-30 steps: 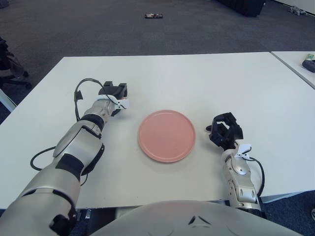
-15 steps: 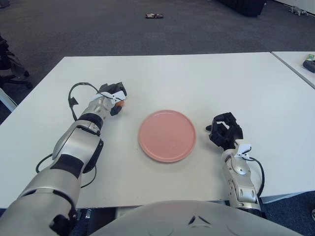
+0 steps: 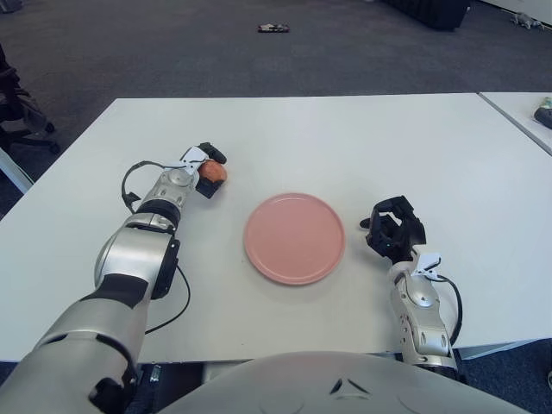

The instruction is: Put the apple into the plate.

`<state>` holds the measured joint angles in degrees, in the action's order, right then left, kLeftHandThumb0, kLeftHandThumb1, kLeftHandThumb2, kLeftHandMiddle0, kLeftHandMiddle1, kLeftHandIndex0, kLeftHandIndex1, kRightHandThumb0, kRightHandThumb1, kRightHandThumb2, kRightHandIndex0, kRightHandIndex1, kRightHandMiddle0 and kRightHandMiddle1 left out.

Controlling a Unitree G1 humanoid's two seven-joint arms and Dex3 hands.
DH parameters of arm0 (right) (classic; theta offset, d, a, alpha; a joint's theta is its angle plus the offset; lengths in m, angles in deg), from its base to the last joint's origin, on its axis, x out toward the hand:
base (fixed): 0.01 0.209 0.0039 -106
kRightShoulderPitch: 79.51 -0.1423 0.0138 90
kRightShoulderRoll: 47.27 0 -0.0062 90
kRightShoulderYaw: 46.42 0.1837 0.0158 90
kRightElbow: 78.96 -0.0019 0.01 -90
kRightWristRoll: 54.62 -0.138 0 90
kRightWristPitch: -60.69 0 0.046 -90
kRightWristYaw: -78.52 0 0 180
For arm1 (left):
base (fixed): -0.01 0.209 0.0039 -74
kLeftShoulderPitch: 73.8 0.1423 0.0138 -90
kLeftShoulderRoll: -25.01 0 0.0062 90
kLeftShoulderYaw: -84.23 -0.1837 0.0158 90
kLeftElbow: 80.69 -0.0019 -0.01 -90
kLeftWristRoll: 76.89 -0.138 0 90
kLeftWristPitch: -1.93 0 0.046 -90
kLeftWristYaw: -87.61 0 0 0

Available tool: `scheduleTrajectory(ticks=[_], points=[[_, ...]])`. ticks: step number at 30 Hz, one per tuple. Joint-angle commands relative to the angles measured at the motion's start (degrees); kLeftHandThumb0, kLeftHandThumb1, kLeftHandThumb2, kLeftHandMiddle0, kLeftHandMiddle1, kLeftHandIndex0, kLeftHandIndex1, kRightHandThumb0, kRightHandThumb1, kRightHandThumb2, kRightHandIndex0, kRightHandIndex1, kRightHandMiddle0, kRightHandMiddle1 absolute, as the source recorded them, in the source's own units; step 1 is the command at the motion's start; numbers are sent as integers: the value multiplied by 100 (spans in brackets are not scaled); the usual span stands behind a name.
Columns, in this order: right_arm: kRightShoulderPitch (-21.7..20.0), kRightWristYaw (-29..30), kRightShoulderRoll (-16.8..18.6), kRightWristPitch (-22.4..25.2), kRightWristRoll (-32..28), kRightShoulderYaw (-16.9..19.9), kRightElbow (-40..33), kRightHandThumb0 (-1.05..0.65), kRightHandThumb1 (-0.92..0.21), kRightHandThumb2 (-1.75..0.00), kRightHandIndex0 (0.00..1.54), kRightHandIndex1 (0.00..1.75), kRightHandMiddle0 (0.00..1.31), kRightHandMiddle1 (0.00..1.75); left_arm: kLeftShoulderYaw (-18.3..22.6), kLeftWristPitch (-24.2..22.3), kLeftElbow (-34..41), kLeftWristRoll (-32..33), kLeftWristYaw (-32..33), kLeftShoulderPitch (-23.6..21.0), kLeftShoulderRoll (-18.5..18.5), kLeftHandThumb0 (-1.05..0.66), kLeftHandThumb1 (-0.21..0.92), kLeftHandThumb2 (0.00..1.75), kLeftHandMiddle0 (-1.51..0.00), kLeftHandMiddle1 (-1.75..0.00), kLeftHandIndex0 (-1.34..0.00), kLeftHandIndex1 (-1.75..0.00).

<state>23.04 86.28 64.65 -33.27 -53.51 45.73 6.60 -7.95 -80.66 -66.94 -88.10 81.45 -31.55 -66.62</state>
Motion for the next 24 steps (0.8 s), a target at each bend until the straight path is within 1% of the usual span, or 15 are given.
scheduleTrajectory(ticks=[1,5,10,16,18,20,24], points=[[-42,5,4,-41,-29,14,10,-40,-59,-99,65,135,40,175,291,-80,-15,309,-288,185,180,0,-10,174,-97,-160,-70,-175],[-62,-4,-2,-18,-41,25,29,-40,-60,-97,65,135,39,175,535,-68,37,553,-406,177,209,0,-10,175,-97,-160,-70,-175],[-92,-13,2,0,-71,47,62,-39,-62,-95,64,136,38,175,741,-82,135,773,-460,114,224,0,-10,174,-98,-159,-70,-175],[-117,20,6,70,-36,50,66,-39,-63,-93,60,137,37,175,1190,165,282,1275,-780,129,313,0,-10,175,-97,-161,-70,-175],[-125,30,5,89,-24,50,71,-39,-63,-93,59,137,37,175,1340,321,357,1450,-948,152,345,0,-10,175,-97,-161,-70,-175],[-131,34,4,102,-20,53,72,-39,-63,-93,59,138,37,175,1418,420,419,1541,-1055,159,362,0,-10,175,-97,-161,-70,-175],[-141,42,5,135,-25,57,68,-39,-63,-93,59,138,37,175,1539,622,791,1766,-1352,189,399,0,-10,175,-97,-162,-69,-175]])
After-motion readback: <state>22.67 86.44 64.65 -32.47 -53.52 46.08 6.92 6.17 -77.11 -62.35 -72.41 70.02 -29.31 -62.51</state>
